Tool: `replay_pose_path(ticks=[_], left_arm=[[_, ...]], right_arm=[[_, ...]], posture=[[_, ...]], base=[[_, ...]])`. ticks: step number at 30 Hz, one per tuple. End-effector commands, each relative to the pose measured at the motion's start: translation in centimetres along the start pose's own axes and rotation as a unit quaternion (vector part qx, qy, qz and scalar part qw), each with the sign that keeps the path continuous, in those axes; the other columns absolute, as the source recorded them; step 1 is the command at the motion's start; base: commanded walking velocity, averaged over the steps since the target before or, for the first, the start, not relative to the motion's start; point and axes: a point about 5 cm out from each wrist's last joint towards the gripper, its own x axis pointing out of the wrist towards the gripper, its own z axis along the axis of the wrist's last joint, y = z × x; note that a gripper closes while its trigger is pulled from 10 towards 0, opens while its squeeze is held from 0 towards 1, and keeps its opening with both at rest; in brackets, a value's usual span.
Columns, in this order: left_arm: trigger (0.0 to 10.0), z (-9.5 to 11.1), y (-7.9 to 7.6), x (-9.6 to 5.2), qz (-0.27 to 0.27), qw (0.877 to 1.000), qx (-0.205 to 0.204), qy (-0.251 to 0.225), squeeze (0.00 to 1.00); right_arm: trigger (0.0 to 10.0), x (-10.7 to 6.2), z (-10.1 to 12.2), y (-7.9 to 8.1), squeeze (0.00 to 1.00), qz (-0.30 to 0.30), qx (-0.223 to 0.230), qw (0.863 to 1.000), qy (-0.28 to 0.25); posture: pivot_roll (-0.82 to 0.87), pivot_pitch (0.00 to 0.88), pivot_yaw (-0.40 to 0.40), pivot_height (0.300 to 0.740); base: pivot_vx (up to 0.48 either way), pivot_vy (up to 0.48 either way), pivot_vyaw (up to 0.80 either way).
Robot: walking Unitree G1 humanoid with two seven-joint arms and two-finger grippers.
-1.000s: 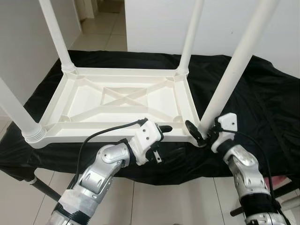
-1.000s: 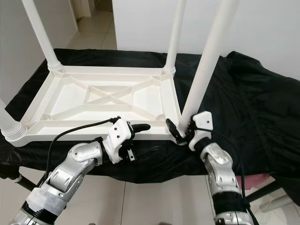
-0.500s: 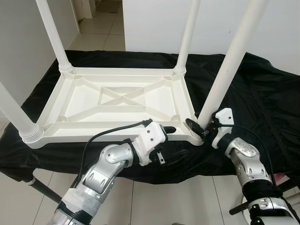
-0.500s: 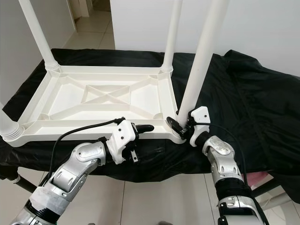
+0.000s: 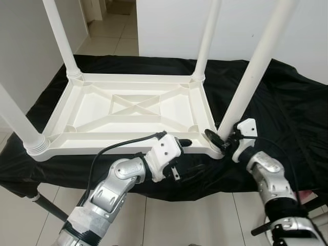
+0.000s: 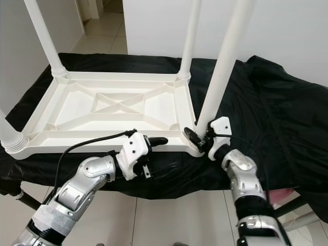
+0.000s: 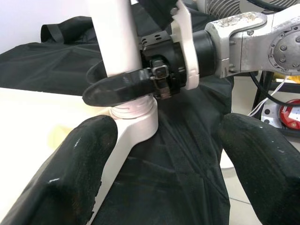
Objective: Building children table
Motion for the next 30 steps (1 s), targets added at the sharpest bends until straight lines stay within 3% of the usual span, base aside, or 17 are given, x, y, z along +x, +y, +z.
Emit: replay_pose_path(ticks=[1, 6, 11, 13, 18, 19, 20, 22, 28, 30], left_arm=[[10.0, -0.4, -0.3, -0.1, -0.009, 1.000, -0.007, 0.006, 0.00], [10.0, -0.4, -0.3, -0.1, -0.009, 1.000, -0.007, 0.006, 0.00], [10.0, -0.5, -0.4, -0.1, -0.009, 1.000, -0.009, 0.007, 0.00], [10.0, -0.5, -0.4, -0.1, -0.010, 1.000, -0.010, 0.007, 0.00], [10.0, -0.6, -0.5, -0.1, -0.011, 1.000, -0.010, 0.007, 0.00], [10.0, -0.6, -0.6, -0.1, -0.010, 1.000, -0.011, 0.008, 0.00], [10.0, -0.6, -0.6, -0.1, -0.010, 1.000, -0.011, 0.008, 0.00], [10.0, -0.5, -0.7, -0.1, -0.011, 1.000, -0.013, 0.007, 0.00], [10.0, -0.5, -0.7, -0.1, -0.013, 1.000, -0.012, 0.007, 0.00], [10.0, -0.5, -0.6, -0.2, -0.010, 1.000, -0.011, 0.008, 0.00]], right_arm=[[10.0, -0.4, -0.4, -0.2, 0.00, -0.042, 0.005, 0.999, 0.014], [10.0, -0.3, -0.3, 0.1, 0.00, -0.055, 0.014, 0.998, 0.013], [10.0, -0.3, -0.5, 0.7, 0.00, -0.145, 0.037, 0.989, 0.013], [10.0, -0.4, -1.3, 1.4, 0.00, -0.231, 0.042, 0.972, 0.033], [10.0, -0.8, -2.0, 2.0, 0.00, -0.297, 0.054, 0.952, 0.056], [10.0, -1.0, -2.2, 2.4, 0.00, -0.330, 0.062, 0.940, 0.061], [10.0, -1.0, -2.2, 2.4, 0.00, -0.330, 0.062, 0.940, 0.061], [10.0, -0.7, -1.6, 3.2, 0.00, -0.368, 0.077, 0.926, 0.041], [10.0, -0.3, -0.7, 3.3, 0.00, -0.376, 0.073, 0.923, 0.024], [10.0, -0.4, -0.6, 3.4, 0.00, -0.373, 0.091, 0.923, 0.017]], posture=[[-0.09, 0.000, -0.009, 0.740], [-0.09, 0.000, -0.008, 0.740], [-0.09, 0.000, -0.006, 0.740], [-0.09, 0.000, -0.007, 0.740], [-0.09, 0.000, -0.010, 0.740], [-0.08, 0.000, -0.011, 0.740], [-0.08, 0.000, -0.011, 0.740], [-0.08, 0.000, -0.008, 0.740], [-0.08, 0.000, -0.007, 0.740], [-0.08, 0.000, -0.009, 0.740]], base=[[0.000, 0.000, 0.00], [0.000, 0.000, 0.00], [0.000, 0.000, 0.00], [0.000, 0.000, 0.00], [0.000, 0.000, 0.00], [0.000, 0.000, 0.00], [0.000, 0.000, 0.00], [0.000, 0.000, 0.00], [0.000, 0.000, 0.00], [0.000, 0.000, 0.00]])
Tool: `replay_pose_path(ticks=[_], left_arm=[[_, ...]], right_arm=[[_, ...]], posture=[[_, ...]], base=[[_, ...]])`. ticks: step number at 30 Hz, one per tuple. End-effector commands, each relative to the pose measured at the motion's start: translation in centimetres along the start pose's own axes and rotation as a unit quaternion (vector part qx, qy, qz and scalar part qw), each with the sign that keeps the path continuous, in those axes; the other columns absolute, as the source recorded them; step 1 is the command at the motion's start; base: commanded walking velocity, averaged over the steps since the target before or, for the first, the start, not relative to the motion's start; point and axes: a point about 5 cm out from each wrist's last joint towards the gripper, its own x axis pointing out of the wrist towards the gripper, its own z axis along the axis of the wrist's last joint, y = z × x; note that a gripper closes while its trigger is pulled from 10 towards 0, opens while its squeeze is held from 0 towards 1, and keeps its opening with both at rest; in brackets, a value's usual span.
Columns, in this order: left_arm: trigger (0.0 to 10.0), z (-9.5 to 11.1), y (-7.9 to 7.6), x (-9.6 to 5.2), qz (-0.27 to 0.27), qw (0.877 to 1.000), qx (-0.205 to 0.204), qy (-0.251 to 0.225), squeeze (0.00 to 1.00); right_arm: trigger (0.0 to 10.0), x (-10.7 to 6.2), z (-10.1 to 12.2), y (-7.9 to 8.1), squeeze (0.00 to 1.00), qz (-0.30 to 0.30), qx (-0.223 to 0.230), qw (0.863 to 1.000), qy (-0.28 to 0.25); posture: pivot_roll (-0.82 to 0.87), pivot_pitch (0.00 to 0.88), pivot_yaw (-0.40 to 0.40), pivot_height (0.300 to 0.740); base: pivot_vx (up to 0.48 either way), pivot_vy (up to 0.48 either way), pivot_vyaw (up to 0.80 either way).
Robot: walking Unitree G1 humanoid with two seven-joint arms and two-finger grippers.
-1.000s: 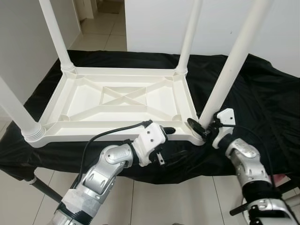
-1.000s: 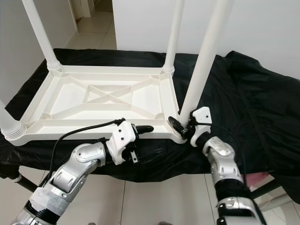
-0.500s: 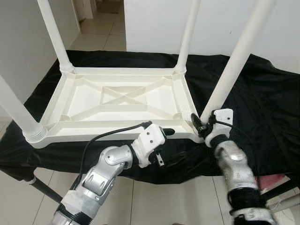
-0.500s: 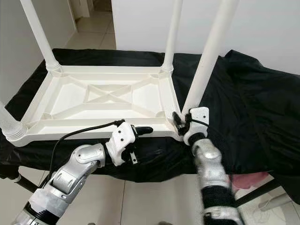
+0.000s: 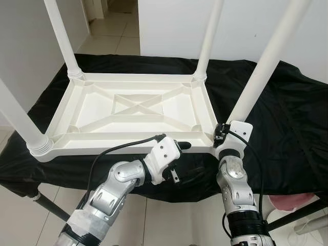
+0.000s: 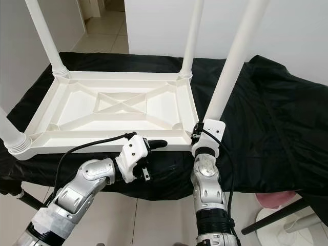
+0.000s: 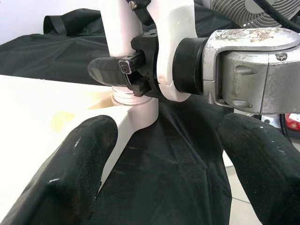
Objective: Building children table
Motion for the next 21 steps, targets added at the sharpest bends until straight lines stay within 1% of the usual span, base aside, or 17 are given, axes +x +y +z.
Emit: replay_pose_path(ticks=[1, 4, 5, 7, 8, 9, 10, 11, 12, 15, 16, 19, 20, 21], left_arm=[[10.0, -0.1, -0.3, 0.0, -0.011, 1.000, -0.002, 0.004, 0.00], [10.0, -0.1, -0.3, 0.0, -0.009, 1.000, -0.002, 0.004, 0.00], [10.0, -0.1, -0.3, 0.0, -0.009, 1.000, -0.002, 0.004, 0.00], [10.0, -0.1, -0.3, 0.0, -0.009, 1.000, -0.002, 0.004, 0.00], [10.0, -0.1, -0.4, 0.0, -0.009, 1.000, -0.003, 0.004, 0.00], [10.0, -0.1, -0.4, 0.0, -0.009, 1.000, -0.003, 0.004, 0.00], [10.0, -0.2, -0.4, 0.0, -0.009, 1.000, -0.004, 0.003, 0.00], [10.0, -0.2, -0.4, 0.0, -0.009, 1.000, -0.004, 0.003, 0.00], [10.0, -0.2, -0.4, 0.1, -0.008, 1.000, -0.005, 0.004, 0.00], [10.0, -0.2, -0.4, 0.1, -0.007, 1.000, -0.005, 0.003, 0.00], [10.0, -0.2, -0.4, 0.1, -0.006, 1.000, -0.004, 0.003, 0.00], [10.0, -0.2, -0.4, 0.1, -0.006, 1.000, -0.004, 0.003, 0.00], [10.0, -0.1, -0.4, 0.1, -0.006, 1.000, -0.004, 0.002, 0.00], [10.0, -0.1, -0.3, 0.1, -0.004, 1.000, -0.003, 0.002, 0.00]], right_arm=[[10.0, -0.2, -0.9, -0.9, 0.00, -0.027, 0.018, 0.999, 0.028], [10.0, -0.5, -1.0, -0.6, 0.00, -0.019, 0.030, 0.999, 0.025], [10.0, -0.6, -0.9, -0.5, 1.00, -0.017, 0.027, 0.999, 0.020], [10.0, -0.6, -0.9, -0.5, 1.00, -0.017, 0.027, 0.999, 0.020], [10.0, -0.7, -0.8, -0.4, 1.00, -0.007, 0.043, 0.999, 0.014], [10.0, -0.7, -0.8, -0.4, 1.00, -0.007, 0.043, 0.999, 0.014], [10.0, -0.8, -0.7, -0.6, 1.00, 0.005, 0.062, 0.998, 0.004], [10.0, -0.8, -0.7, -0.6, 1.00, 0.005, 0.062, 0.998, 0.004], [10.0, -1.1, -0.6, -1.0, 1.00, 0.032, 0.069, 0.997, -0.015], [10.0, -1.2, -0.7, -1.2, 1.00, 0.040, 0.066, 0.997, -0.018], [10.0, -1.5, -0.9, -1.5, 1.00, 0.062, 0.062, 0.996, -0.020], [10.0, -1.5, -0.9, -1.5, 1.00, 0.062, 0.062, 0.996, -0.020], [10.0, -1.6, -1.0, -1.8, 1.00, 0.076, 0.059, 0.995, -0.021], [10.0, -1.9, -1.0, -2.3, 0.00, 0.115, 0.052, 0.992, -0.024]], posture=[[-0.08, 0.000, -0.009, 0.740], [-0.08, 0.000, -0.009, 0.740], [-0.08, 0.000, -0.009, 0.740], [-0.08, 0.000, -0.009, 0.740], [-0.08, 0.000, -0.009, 0.740], [-0.08, 0.000, -0.009, 0.740], [-0.08, 0.000, -0.012, 0.740], [-0.08, 0.000, -0.012, 0.740], [-0.08, 0.000, -0.013, 0.740], [-0.08, 0.000, -0.013, 0.740], [-0.08, 0.000, -0.015, 0.740], [-0.08, 0.000, -0.015, 0.740], [-0.08, 0.000, -0.015, 0.740], [-0.08, 0.000, -0.014, 0.740]], base=[[0.000, 0.000, 0.00], [0.000, 0.000, 0.00], [0.000, 0.000, 0.00], [0.000, 0.000, 0.00], [0.000, 0.000, 0.00], [0.000, 0.000, 0.00], [0.000, 0.000, 0.00], [0.000, 0.000, 0.00], [0.000, 0.000, 0.00], [0.000, 0.000, 0.00], [0.000, 0.000, 0.00], [0.000, 0.000, 0.00], [0.000, 0.000, 0.00], [0.000, 0.000, 0.00]])
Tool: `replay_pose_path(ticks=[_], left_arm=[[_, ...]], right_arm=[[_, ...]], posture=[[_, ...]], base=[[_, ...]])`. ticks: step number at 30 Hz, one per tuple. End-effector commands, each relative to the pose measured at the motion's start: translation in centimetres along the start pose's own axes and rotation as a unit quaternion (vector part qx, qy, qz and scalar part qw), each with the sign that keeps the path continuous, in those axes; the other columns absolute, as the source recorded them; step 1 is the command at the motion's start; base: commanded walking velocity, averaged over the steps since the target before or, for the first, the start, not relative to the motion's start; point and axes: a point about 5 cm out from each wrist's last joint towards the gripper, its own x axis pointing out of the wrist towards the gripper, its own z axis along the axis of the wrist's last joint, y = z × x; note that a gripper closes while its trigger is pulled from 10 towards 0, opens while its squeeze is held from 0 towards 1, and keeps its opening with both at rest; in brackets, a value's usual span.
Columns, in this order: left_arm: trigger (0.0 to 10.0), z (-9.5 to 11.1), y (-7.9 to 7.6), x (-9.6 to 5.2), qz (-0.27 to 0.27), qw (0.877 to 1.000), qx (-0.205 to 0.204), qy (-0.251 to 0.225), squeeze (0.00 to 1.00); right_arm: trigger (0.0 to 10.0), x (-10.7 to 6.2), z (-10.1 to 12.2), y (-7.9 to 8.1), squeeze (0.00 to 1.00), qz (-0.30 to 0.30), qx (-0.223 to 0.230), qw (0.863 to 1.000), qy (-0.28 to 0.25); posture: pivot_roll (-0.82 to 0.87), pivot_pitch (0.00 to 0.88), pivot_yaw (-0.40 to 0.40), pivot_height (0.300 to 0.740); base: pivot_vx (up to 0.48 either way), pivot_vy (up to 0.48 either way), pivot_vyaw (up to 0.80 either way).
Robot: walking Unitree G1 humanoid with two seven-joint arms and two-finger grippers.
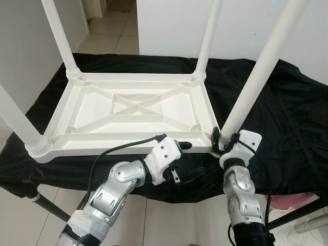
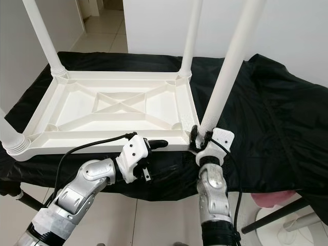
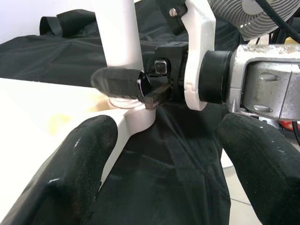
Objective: Building children table
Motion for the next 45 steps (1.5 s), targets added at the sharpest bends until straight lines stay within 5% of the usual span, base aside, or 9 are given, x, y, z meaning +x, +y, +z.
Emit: replay_pose_path(ticks=[1, 18, 19, 20, 21, 35, 36, 37, 45], left_arm=[[10.0, -0.3, -0.1, 0.0, -0.003, 1.000, -0.003, 0.006, 0.00], [10.0, 0.0, 0.5, 0.3, -0.007, 1.000, 0.008, 0.005, 0.00], [10.0, 0.1, 0.6, 0.4, -0.007, 1.000, 0.009, 0.004, 0.00], [10.0, 0.1, 0.6, 0.4, -0.007, 1.000, 0.009, 0.004, 0.00], [10.0, 0.1, 0.6, 0.4, -0.006, 1.000, 0.009, 0.003, 0.00], [10.0, 0.1, 0.7, 0.2, 0.004, 1.000, 0.010, 0.003, 0.00], [10.0, 0.1, 0.7, 0.2, 0.004, 1.000, 0.009, 0.003, 0.00], [10.0, 0.1, 0.6, 0.2, 0.003, 1.000, 0.009, 0.004, 0.00], [10.0, 0.0, 0.4, 0.3, -0.001, 1.000, 0.006, 0.004, 0.00]], right_arm=[[10.0, -0.6, 0.1, -0.7, 0.00, 0.057, -0.010, 0.998, -0.005], [10.0, 2.7, 2.4, -2.1, 0.00, 0.271, -0.106, 0.957, -0.004], [3.2, 3.2, 2.4, -1.9, 0.00, 0.283, -0.113, 0.952, 0.000], [3.2, 3.2, 2.4, -1.9, 0.00, 0.283, -0.113, 0.952, 0.000], [0.0, 3.5, 2.3, -1.6, 0.00, 0.293, -0.116, 0.949, 0.008], [0.0, 3.3, 0.4, -2.0, 0.00, 0.317, -0.119, 0.940, 0.052], [6.1, 3.3, 0.4, -2.2, 0.00, 0.305, -0.114, 0.944, 0.051], [10.0, 3.3, 0.4, -2.3, 0.00, 0.296, -0.108, 0.948, 0.049], [10.0, 3.1, 0.6, -2.6, 0.00, 0.223, -0.101, 0.968, 0.048]], posture=[[-0.09, 0.000, -0.011, 0.740], [-0.09, 0.000, 0.006, 0.740], [-0.09, 0.000, 0.005, 0.740], [-0.09, 0.000, 0.005, 0.740], [-0.08, 0.000, 0.000, 0.740], [-0.07, 0.000, -0.007, 0.740], [-0.07, 0.000, -0.006, 0.740], [-0.07, 0.000, -0.004, 0.740], [-0.08, 0.000, -0.004, 0.740]], base=[[0.000, 0.000, 0.00], [0.000, 0.000, 0.00], [0.000, 0.000, 0.00], [0.000, 0.000, 0.00], [0.000, 0.000, 0.00], [0.000, 0.000, 0.00], [0.000, 0.000, 0.00], [0.000, 0.000, 0.00], [0.000, 0.000, 0.00]])
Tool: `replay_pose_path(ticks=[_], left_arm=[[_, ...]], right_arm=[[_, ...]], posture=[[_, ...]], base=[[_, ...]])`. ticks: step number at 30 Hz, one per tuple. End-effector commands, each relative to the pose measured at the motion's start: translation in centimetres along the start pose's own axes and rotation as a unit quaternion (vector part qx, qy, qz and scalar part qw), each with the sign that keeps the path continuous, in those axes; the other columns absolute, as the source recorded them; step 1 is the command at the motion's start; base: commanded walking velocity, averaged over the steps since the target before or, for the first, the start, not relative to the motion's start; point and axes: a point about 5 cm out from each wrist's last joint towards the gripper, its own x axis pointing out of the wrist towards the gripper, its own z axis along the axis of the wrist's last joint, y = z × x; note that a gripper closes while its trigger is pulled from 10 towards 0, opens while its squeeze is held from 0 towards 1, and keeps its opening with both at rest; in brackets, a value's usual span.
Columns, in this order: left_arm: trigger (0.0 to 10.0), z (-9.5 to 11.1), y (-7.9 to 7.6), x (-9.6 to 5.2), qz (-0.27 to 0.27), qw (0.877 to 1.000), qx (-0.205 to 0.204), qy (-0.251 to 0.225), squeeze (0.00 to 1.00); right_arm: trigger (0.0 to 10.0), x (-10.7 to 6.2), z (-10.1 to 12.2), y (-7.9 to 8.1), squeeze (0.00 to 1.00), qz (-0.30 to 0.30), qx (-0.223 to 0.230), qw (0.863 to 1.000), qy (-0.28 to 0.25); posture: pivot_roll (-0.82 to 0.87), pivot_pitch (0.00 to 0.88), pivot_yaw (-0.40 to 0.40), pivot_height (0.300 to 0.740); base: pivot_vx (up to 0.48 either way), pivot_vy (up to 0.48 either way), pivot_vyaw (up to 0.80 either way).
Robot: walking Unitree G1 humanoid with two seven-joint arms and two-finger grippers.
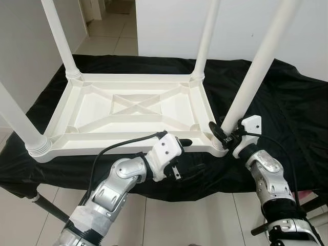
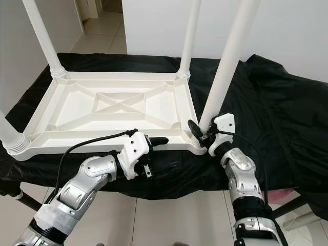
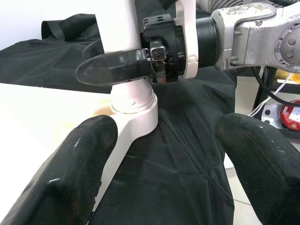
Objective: Building children table
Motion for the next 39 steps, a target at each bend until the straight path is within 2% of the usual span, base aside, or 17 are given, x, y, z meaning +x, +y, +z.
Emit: replay_pose_path(ticks=[1, 4, 5, 9, 12, 15, 17, 18, 20, 21, 22, 23, 24, 28, 31, 32, 39], left_arm=[[10.0, -0.2, -0.2, -0.1, -0.004, 1.000, 0.001, 0.002, 0.00], [10.0, -0.2, -0.3, -0.1, -0.005, 1.000, 0.000, 0.002, 0.00], [10.0, -0.3, -0.5, -0.1, -0.008, 1.000, -0.002, 0.001, 0.00], [10.0, -0.3, -0.5, -0.1, -0.009, 1.000, -0.002, 0.001, 0.00], [10.0, -0.3, -0.7, 0.1, -0.011, 1.000, -0.003, 0.000, 0.00], [10.0, -0.3, -0.7, 0.1, -0.012, 1.000, -0.003, -0.001, 0.00], [10.0, -0.3, -0.7, 0.1, -0.012, 1.000, -0.003, -0.001, 0.00], [10.0, -0.3, -0.7, 0.1, -0.012, 1.000, -0.003, -0.001, 0.00], [10.0, -0.3, -0.8, 0.2, -0.012, 1.000, -0.003, -0.002, 0.00], [10.0, -0.3, -0.8, 0.2, -0.012, 1.000, -0.003, -0.002, 0.00], [10.0, -0.3, -0.8, 0.2, -0.012, 1.000, -0.003, -0.002, 0.00], [10.0, -0.3, -0.8, 0.2, -0.012, 1.000, -0.003, -0.002, 0.00], [10.0, -0.3, -0.8, 0.2, -0.011, 1.000, -0.004, -0.003, 0.00], [10.0, -0.3, -0.9, 0.3, -0.010, 1.000, -0.005, -0.004, 0.00], [10.0, -0.4, -1.0, 0.3, -0.010, 1.000, -0.005, -0.004, 0.00], [10.0, -0.4, -1.0, 0.3, -0.009, 1.000, -0.005, -0.004, 0.00], [10.0, -0.4, -0.9, 0.3, -0.009, 1.000, -0.004, -0.004, 0.00]], right_arm=[[10.0, -0.9, -1.6, -0.1, 0.00, -0.046, 0.014, 0.998, 0.043], [10.0, -1.0, -1.7, -0.2, 0.00, -0.064, 0.016, 0.997, 0.044], [10.0, -1.4, -1.9, -0.1, 0.00, -0.140, 0.025, 0.989, 0.049], [10.0, -1.6, -2.0, 0.0, 0.00, -0.165, 0.026, 0.985, 0.049], [10.0, -2.1, -2.9, 0.8, 0.00, -0.236, 0.036, 0.969, 0.068], [10.0, -2.2, -3.3, 1.3, 0.00, -0.263, 0.046, 0.960, 0.080], [10.0, -2.2, -3.3, 2.3, 0.00, -0.310, 0.049, 0.946, 0.087], [10.0, -2.2, -3.3, 2.3, 0.00, -0.310, 0.049, 0.946, 0.087], [10.0, -2.0, -3.1, 2.8, 0.00, -0.348, 0.057, 0.932, 0.083], [10.0, -2.0, -3.1, 2.8, 0.00, -0.348, 0.057, 0.932, 0.083], [10.0, -2.0, -3.0, 3.0, 0.00, -0.376, 0.066, 0.920, 0.082], [10.0, -2.0, -3.0, 3.0, 0.00, -0.376, 0.066, 0.920, 0.082], [10.0, -1.9, -2.9, 3.0, 0.00, -0.396, 0.077, 0.911, 0.080], [10.0, -1.5, -2.6, 3.2, 0.00, -0.395, 0.081, 0.912, 0.076], [10.0, -1.4, -2.1, 3.4, 0.00, -0.375, 0.078, 0.922, 0.062], [10.0, -1.4, -1.9, 3.5, 1.00, -0.368, 0.080, 0.925, 0.053], [10.0, -1.4, -1.2, 3.4, 1.00, -0.353, 0.080, 0.932, 0.033]], posture=[[-0.08, 0.000, -0.007, 0.740], [-0.08, 0.000, -0.007, 0.740], [-0.09, 0.000, -0.009, 0.740], [-0.09, 0.000, -0.009, 0.740], [-0.09, 0.000, -0.012, 0.740], [-0.09, 0.000, -0.014, 0.740], [-0.09, 0.000, -0.019, 0.740], [-0.09, 0.000, -0.019, 0.740], [-0.09, 0.000, -0.023, 0.740], [-0.09, 0.000, -0.023, 0.740], [-0.08, 0.000, -0.025, 0.740], [-0.08, 0.000, -0.025, 0.740], [-0.08, 0.000, -0.028, 0.740], [-0.08, 0.000, -0.029, 0.740], [-0.08, 0.000, -0.031, 0.740], [-0.08, 0.000, -0.031, 0.740], [-0.08, 0.000, -0.032, 0.740]], base=[[0.000, 0.000, 0.00], [0.000, 0.000, 0.00], [0.000, 0.000, 0.00], [0.000, 0.000, 0.00], [0.000, 0.000, 0.00], [0.000, 0.000, 0.00], [0.000, 0.000, 0.00], [0.000, 0.000, 0.00], [0.000, 0.000, 0.00], [0.000, 0.000, 0.00], [0.000, 0.000, 0.00], [0.000, 0.000, 0.00], [0.000, 0.000, 0.00], [0.000, 0.000, 0.00], [0.000, 0.000, 0.00], [0.000, 0.000, 0.00], [0.000, 0.000, 0.00]])
